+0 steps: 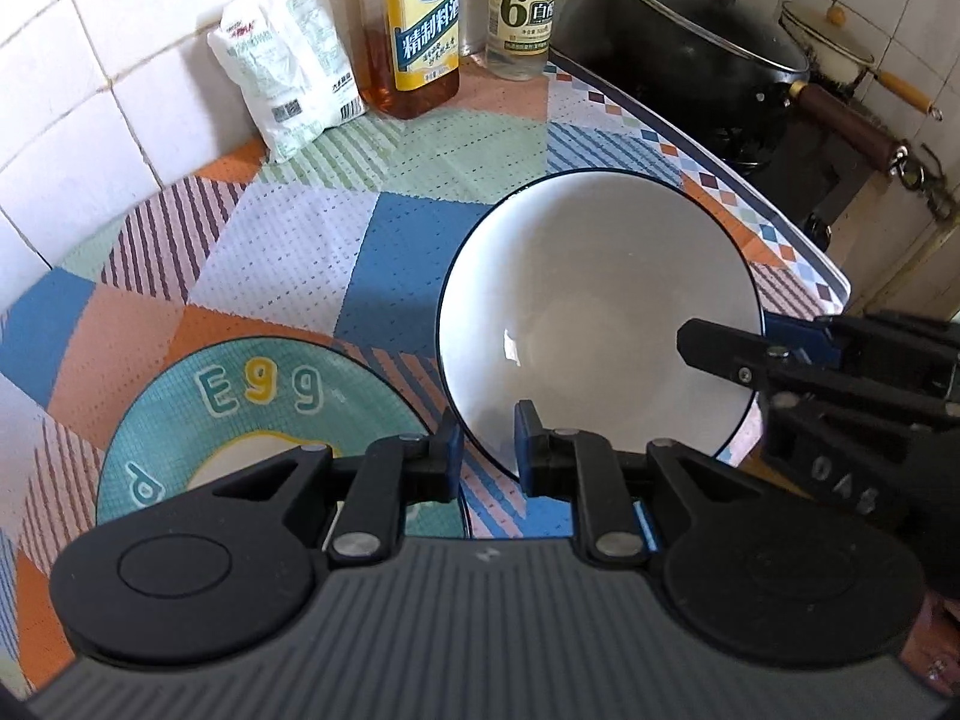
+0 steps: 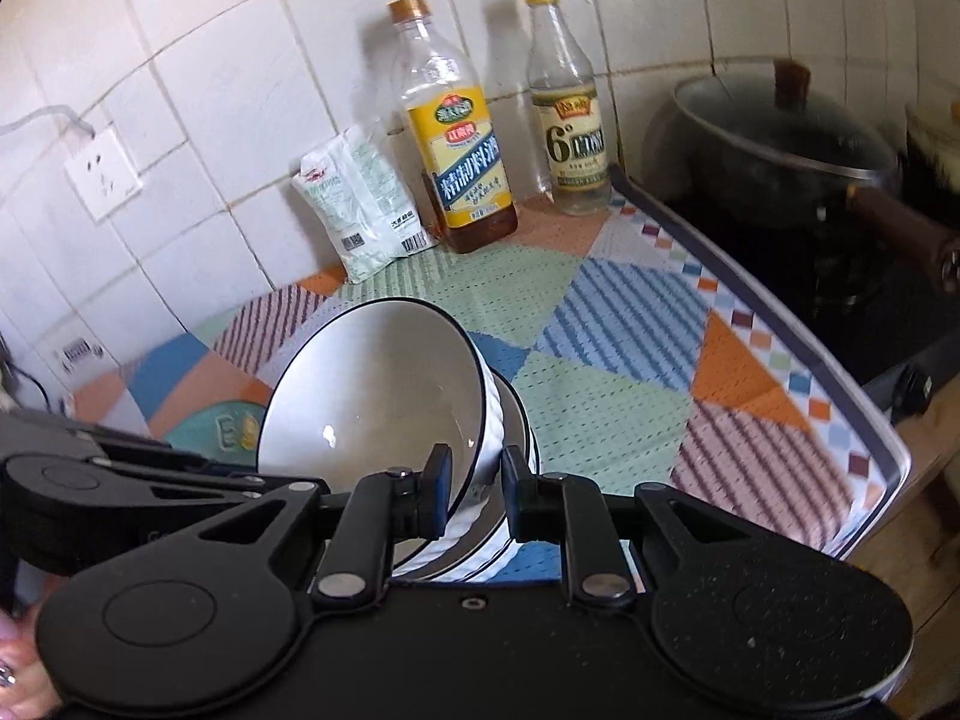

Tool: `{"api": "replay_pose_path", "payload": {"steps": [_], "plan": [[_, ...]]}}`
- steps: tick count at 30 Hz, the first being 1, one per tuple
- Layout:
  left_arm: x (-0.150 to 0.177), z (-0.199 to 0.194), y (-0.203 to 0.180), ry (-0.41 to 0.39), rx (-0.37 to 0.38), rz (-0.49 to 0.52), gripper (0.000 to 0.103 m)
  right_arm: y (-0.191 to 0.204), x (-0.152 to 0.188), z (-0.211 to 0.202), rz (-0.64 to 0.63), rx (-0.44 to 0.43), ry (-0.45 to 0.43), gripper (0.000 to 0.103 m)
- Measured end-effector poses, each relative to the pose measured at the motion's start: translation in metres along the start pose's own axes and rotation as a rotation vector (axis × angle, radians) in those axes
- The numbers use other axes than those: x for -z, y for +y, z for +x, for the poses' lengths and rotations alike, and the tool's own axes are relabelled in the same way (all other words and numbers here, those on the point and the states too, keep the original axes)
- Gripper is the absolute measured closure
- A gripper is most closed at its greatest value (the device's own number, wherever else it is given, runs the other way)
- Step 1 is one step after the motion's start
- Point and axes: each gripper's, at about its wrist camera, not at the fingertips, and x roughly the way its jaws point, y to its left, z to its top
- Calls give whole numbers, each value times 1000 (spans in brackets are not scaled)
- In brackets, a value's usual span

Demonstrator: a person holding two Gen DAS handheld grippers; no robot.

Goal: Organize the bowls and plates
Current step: 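Carry the bowl with the right tool and lower it into the bowl stack, then open the right tool to release the bowl onto the stack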

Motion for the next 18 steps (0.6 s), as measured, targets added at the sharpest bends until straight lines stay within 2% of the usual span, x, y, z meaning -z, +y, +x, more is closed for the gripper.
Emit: {"api": "replay_pose_path", "payload": {"steps": [5,10,14,16,18], "plan": [[-1,5,-4,19,-19,10,86,20,6,2,-176,107,-38,81],[-1,6,-7,14,-30,3,85,29,11,4,-282,153,-54,77],[0,0,-6,3,-36,3,83,32,15,2,-315,157,-63,73],[3,-9,-11,-30,-74,28,83,30,15,-2,-298,125,-65,69],[5,-20,-10,-59,-46,14,81,26,17,-10,-273,84,-87,65]]}}
